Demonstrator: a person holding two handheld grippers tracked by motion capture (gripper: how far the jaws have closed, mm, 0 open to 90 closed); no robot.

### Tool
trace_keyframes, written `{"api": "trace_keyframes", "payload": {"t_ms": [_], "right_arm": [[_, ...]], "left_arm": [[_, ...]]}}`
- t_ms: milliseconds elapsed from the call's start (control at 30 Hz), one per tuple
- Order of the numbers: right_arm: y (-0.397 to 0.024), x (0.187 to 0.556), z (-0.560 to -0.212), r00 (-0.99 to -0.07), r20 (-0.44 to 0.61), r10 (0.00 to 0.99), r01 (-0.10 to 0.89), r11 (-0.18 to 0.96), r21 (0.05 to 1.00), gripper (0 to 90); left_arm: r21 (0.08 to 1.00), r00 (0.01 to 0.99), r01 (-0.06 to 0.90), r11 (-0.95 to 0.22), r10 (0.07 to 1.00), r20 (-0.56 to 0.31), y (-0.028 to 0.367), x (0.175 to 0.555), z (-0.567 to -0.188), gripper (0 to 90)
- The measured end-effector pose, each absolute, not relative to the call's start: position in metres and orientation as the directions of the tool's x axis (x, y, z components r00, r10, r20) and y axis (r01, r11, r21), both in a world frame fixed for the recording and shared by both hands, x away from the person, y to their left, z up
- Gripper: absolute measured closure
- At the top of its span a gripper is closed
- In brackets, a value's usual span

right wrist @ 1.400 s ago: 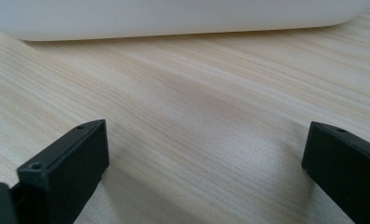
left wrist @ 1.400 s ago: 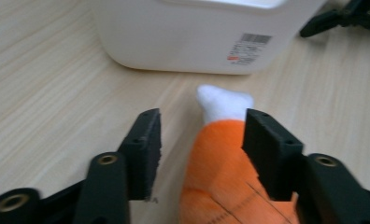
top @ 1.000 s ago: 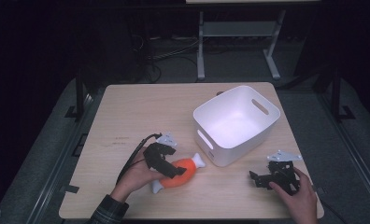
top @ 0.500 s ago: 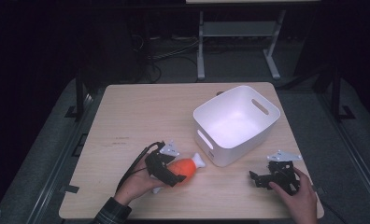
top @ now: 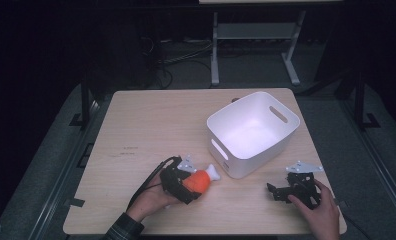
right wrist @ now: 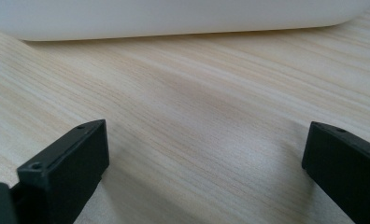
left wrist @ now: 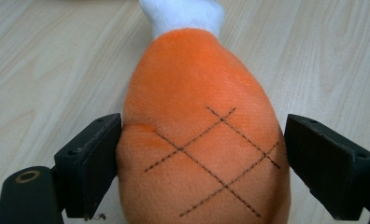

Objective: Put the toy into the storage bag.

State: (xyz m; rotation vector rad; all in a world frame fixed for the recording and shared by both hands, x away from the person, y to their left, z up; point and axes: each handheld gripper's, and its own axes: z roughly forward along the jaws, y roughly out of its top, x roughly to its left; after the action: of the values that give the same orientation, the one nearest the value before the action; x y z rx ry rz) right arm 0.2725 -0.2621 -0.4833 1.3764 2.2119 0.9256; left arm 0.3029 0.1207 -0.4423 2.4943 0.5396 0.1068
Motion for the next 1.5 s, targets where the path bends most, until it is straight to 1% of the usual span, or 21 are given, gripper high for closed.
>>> {"api": "trace_keyframes", "payload": {"t_ms": [467, 567, 667, 1000, 1200, 1233, 1267, 1500], "right_arm": [[-0.262, 0.272, -0.483, -0.451, 0.028, 0.892, 0.646, 0.305, 0.7, 0.2], [-0.262, 0.272, -0.483, -0.451, 0.028, 0.892, 0.646, 0.305, 0.7, 0.2], [-0.262, 0.272, -0.483, -0.451, 0.028, 0.892, 0.646, 0.305, 0.7, 0.2], [-0.262, 0.273, -0.483, -0.451, 0.028, 0.892, 0.646, 0.305, 0.7, 0.2], [-0.262, 0.272, -0.483, -0.451, 0.028, 0.892, 0.646, 0.305, 0.7, 0.2], [-0.262, 0.272, -0.483, -0.451, 0.028, 0.892, 0.646, 0.304, 0.7, 0.2], [-0.262, 0.273, -0.483, -0.451, 0.028, 0.892, 0.646, 0.305, 0.7, 0.2], [-0.262, 0.273, -0.483, -0.451, 0.028, 0.892, 0.646, 0.305, 0.7, 0.2]], "left_arm": [[0.546, 0.913, 0.361, -0.756, 0.406, -0.042, 0.118, 0.303, -0.45, 12.5], [0.522, 0.92, 0.343, -0.781, 0.391, -0.02, 0.117, 0.304, -0.451, 12.5], [0.517, 0.918, 0.346, -0.783, 0.396, -0.015, 0.116, 0.304, -0.454, 12.5], [0.533, 0.911, 0.372, -0.76, 0.408, -0.053, 0.121, 0.307, -0.451, 16.1], [0.549, 0.906, 0.389, -0.74, 0.416, -0.081, 0.126, 0.309, -0.449, 16.3], [0.54, 0.91, 0.381, -0.751, 0.406, -0.077, 0.128, 0.31, -0.448, 16.3], [0.551, 0.905, 0.391, -0.737, 0.417, -0.084, 0.128, 0.31, -0.448, 16.3], [0.559, 0.913, 0.373, -0.741, 0.401, -0.077, 0.137, 0.313, -0.438, 16.3]]}}
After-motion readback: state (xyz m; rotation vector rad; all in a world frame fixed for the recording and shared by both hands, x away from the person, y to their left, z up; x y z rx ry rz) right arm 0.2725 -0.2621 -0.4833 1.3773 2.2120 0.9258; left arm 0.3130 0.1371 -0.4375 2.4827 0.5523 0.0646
